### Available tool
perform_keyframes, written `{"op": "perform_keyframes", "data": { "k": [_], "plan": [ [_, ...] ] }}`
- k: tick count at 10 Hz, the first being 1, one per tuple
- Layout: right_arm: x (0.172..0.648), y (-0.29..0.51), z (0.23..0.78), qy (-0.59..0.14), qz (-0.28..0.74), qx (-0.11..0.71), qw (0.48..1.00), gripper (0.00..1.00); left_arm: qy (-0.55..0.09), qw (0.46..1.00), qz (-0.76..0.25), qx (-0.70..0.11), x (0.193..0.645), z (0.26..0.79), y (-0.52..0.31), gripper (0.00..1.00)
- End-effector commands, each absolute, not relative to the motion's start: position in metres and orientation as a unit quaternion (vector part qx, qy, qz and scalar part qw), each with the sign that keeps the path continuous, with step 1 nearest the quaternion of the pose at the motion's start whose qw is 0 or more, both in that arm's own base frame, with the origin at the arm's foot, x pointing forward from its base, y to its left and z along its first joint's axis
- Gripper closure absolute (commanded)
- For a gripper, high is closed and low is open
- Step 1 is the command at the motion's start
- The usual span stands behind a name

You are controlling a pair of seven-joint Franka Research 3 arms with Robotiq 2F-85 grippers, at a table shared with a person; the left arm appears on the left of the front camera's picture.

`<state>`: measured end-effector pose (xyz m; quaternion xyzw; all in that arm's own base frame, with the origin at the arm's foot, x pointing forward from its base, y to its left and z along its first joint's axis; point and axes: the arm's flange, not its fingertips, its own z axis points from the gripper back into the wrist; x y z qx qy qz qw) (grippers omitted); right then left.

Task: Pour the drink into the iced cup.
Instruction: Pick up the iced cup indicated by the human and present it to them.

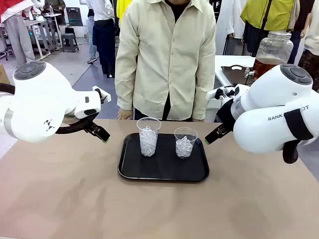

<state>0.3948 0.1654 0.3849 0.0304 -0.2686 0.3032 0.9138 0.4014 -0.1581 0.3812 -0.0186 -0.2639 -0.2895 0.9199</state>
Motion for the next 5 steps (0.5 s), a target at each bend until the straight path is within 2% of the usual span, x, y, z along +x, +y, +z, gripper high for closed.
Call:
{"op": "perform_keyframes", "data": {
  "k": [1, 5],
  "plan": [
    [0.3955, 0.1640, 0.3861, -0.272, 0.302, 0.030, 0.913, 0.00, -0.267, 0.919, -0.290, -0.017, 0.4014, 0.3840, -0.1571, 0.00],
    [0.3955, 0.1640, 0.3861, -0.272, 0.302, 0.030, 0.913, 0.00, -0.267, 0.919, -0.290, -0.017, 0.4014, 0.3840, -0.1571, 0.00]
  ]
}}
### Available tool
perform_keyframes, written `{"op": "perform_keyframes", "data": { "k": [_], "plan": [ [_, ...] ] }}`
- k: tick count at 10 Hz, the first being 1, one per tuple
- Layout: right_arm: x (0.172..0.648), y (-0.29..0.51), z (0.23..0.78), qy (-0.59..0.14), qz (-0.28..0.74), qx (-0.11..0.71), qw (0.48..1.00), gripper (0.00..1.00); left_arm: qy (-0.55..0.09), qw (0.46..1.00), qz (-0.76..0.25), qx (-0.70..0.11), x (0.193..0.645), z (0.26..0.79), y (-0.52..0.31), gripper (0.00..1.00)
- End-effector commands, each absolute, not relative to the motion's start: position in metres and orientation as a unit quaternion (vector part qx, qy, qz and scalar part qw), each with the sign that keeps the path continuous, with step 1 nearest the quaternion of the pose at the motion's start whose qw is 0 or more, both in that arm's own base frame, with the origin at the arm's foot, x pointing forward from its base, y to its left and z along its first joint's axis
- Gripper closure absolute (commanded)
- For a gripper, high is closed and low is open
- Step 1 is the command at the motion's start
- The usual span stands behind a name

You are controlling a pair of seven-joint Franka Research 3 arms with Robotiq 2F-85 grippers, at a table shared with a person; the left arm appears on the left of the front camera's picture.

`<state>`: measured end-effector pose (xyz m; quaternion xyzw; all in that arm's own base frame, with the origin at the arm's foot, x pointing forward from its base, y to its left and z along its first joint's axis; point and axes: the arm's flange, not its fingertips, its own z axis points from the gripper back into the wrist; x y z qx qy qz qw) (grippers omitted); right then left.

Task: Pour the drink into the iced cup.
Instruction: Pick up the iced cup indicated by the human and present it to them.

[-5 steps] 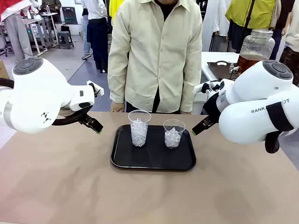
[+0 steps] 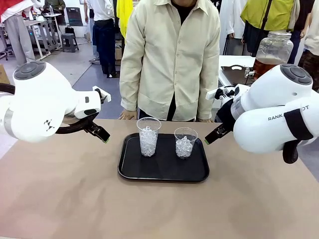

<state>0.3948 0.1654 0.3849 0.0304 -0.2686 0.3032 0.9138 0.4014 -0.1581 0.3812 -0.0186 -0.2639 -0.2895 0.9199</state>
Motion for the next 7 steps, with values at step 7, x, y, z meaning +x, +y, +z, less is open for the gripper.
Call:
{"op": "perform_keyframes", "data": {
  "k": [7],
  "plan": [
    [0.399, 0.160, 0.404, -0.260, 0.298, 0.084, 0.915, 0.00, -0.263, 0.922, -0.282, -0.030, 0.406, 0.398, -0.163, 0.00]
  ]
}}
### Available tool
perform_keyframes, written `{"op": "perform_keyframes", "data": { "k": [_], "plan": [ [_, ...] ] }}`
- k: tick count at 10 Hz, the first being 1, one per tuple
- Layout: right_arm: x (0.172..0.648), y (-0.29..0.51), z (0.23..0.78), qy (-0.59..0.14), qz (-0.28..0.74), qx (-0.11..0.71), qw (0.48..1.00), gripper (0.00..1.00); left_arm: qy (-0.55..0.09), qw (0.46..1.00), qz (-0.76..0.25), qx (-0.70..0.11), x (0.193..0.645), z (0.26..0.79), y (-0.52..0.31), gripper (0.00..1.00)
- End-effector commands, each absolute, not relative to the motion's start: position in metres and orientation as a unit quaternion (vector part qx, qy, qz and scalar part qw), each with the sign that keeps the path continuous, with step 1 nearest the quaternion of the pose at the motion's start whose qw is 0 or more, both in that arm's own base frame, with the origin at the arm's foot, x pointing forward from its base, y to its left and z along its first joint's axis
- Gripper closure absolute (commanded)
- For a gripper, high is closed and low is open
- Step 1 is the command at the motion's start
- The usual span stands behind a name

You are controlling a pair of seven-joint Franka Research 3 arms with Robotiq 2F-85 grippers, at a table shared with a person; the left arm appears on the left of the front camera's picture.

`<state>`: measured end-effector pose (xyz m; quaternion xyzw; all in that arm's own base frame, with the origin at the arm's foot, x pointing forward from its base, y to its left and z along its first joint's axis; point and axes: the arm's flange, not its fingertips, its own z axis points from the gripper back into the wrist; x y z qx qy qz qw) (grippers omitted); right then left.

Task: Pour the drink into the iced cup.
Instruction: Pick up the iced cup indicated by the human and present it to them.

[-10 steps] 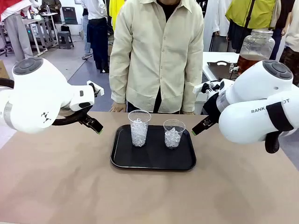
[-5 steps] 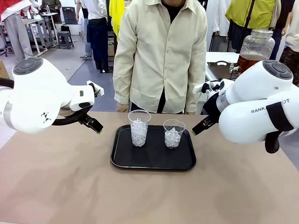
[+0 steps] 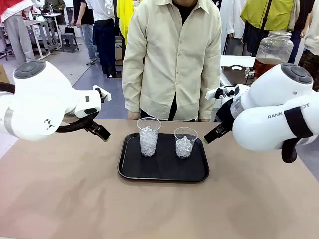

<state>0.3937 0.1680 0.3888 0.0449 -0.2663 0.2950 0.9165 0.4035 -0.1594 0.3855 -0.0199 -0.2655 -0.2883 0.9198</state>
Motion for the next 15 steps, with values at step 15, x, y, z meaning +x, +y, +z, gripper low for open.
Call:
{"op": "perform_keyframes", "data": {
  "k": [15],
  "plan": [
    [0.437, 0.086, 0.458, -0.166, 0.147, 0.485, 0.846, 0.00, -0.172, 0.931, -0.021, -0.322, 0.448, 0.467, -0.120, 0.00]
  ]
}}
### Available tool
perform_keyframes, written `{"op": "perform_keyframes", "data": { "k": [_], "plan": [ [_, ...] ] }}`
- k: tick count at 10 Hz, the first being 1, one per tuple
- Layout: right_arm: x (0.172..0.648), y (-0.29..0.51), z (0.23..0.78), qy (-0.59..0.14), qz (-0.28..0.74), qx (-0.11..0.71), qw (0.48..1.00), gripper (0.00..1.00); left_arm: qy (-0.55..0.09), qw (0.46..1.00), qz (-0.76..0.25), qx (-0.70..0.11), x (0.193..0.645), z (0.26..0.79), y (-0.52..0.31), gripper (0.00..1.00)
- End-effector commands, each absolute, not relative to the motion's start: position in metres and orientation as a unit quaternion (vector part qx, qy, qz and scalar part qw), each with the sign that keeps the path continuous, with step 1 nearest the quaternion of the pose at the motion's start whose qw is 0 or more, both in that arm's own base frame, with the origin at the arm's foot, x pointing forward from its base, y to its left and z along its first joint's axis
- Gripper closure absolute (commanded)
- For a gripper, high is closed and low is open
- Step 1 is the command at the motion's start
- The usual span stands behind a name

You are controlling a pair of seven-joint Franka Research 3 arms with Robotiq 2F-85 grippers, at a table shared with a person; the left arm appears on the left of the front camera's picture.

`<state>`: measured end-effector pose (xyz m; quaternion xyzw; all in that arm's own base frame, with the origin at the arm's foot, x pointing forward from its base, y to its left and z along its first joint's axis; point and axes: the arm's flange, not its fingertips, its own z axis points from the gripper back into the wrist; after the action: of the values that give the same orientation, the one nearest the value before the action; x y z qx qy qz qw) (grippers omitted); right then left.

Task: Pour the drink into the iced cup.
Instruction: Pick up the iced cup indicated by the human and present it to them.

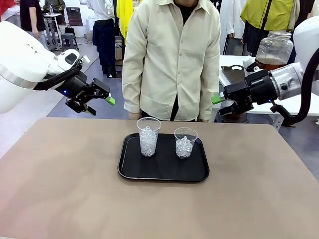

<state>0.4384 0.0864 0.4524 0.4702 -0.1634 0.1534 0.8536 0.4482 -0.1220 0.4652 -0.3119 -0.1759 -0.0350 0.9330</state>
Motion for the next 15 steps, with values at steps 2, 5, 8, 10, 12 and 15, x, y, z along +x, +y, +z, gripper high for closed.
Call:
{"op": "perform_keyframes", "data": {
  "k": [2, 5, 8, 10, 12, 15],
  "plan": [
    [0.438, 0.086, 0.452, -0.163, 0.153, 0.470, 0.854, 0.00, -0.172, 0.931, -0.021, -0.322, 0.448, 0.467, -0.120, 0.00],
    [0.461, 0.081, 0.456, -0.107, 0.028, 0.555, 0.824, 0.00, -0.160, 0.900, 0.041, -0.403, 0.460, 0.462, -0.091, 0.00],
    [0.473, 0.061, 0.445, -0.064, -0.014, 0.608, 0.791, 0.00, -0.135, 0.859, 0.026, -0.493, 0.470, 0.436, -0.069, 0.00],
    [0.481, 0.052, 0.425, -0.047, -0.034, 0.638, 0.767, 0.00, -0.111, 0.827, 0.018, -0.551, 0.477, 0.416, -0.062, 0.00],
    [0.489, 0.043, 0.401, -0.022, -0.028, 0.668, 0.743, 0.00, -0.089, 0.805, -0.016, -0.587, 0.489, 0.395, -0.058, 0.00],
    [0.500, 0.038, 0.377, 0.006, -0.020, 0.686, 0.727, 0.00, -0.064, 0.796, -0.019, -0.601, 0.502, 0.377, -0.057, 0.00]
  ]
}}
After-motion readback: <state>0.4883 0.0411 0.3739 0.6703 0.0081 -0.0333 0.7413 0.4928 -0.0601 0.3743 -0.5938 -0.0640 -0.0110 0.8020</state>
